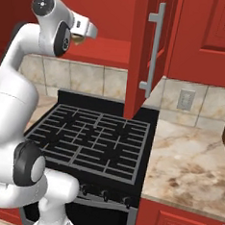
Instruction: Pick the candle and candle from the dining table and place them in the open cabinet. Close the cabinet after placing the objects.
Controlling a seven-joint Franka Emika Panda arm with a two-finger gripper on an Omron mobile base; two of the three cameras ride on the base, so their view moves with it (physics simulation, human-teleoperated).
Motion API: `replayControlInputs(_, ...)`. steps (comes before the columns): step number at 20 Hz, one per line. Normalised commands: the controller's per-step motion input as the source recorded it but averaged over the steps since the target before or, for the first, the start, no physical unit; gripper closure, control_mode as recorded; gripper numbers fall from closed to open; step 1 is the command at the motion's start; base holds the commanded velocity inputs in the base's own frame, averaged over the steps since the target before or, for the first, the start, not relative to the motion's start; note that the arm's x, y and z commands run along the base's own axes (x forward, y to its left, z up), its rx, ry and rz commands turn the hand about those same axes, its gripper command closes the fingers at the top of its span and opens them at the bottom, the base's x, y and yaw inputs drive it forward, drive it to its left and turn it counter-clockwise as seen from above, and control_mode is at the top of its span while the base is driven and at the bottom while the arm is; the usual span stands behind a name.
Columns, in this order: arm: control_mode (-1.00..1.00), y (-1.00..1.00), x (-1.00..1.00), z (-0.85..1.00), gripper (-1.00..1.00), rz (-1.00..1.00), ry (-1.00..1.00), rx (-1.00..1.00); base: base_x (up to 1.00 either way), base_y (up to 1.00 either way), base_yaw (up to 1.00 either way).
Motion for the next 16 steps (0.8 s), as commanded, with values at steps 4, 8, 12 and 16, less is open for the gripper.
replayControlInputs(4,-1.0,0.0,0.33,-0.28,1.0,0.0,-0.03,0.0,0.0,0.0,0.0)
replayControlInputs(8,-1.0,0.0,0.45,-0.14,1.0,0.0,0.02,0.0,0.0,0.0,0.0)
replayControlInputs(12,-1.0,0.0,0.45,-0.02,1.0,0.0,0.1,0.0,0.0,0.0,0.0)
replayControlInputs(16,-1.0,0.0,0.41,0.0,1.0,0.0,0.13,0.0,0.0,0.0,0.0)
